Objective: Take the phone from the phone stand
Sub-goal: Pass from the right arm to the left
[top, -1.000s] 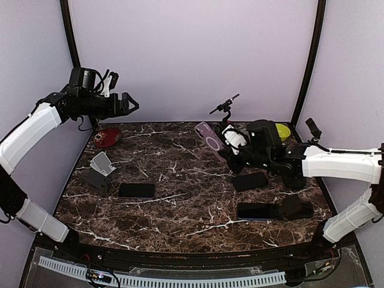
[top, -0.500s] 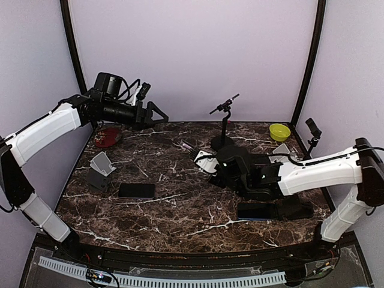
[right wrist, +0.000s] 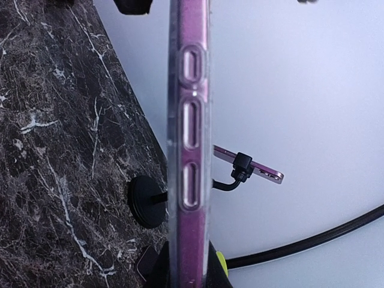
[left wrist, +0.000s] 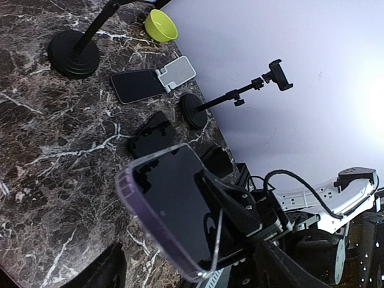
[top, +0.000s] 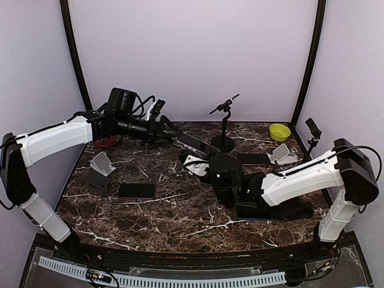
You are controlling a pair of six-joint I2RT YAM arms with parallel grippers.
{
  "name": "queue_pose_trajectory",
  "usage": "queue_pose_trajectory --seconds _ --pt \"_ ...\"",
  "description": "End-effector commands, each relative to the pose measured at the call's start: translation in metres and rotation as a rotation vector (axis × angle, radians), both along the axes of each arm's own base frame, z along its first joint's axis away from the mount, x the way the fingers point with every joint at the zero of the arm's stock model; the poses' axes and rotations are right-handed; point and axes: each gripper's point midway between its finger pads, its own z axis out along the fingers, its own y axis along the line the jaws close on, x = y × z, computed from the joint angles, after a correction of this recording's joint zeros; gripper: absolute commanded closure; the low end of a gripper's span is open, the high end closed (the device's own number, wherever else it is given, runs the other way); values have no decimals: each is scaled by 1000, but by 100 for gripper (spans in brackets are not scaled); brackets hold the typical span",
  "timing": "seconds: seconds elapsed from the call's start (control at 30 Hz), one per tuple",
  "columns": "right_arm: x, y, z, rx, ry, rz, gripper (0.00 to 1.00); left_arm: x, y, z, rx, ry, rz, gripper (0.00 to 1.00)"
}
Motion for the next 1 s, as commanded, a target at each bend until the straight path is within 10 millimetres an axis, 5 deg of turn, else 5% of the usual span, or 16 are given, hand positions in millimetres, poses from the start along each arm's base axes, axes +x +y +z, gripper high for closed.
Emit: queue_pose_trajectory --seconds 0.0,0.2,0.5,0.67,0.7,0.9,0.97 --pt "-3 -2 24 53 -119 -59 100 -8 -18 2 -75 22 -42 27" --pt "-8 -2 29 46 -186 -69 100 -8 -25 -7 -70 57 -61 49" --pt "-19 -7 41 58 -293 -80 100 -5 -26 -10 -87 75 -41 100" --pt "-20 -11 45 84 -317 -100 100 -1 -23 -3 -95 35 -4 100" --pt "-20 -12 46 93 -317 -100 98 -1 -21 -2 -92 26 1 100" --pt "-22 -14 49 113 -307 -87 42 5 -11 2 -82 -15 40 100" --pt "-23 -14 46 106 -297 -77 33 9 -5 6 -95 -24 59 100"
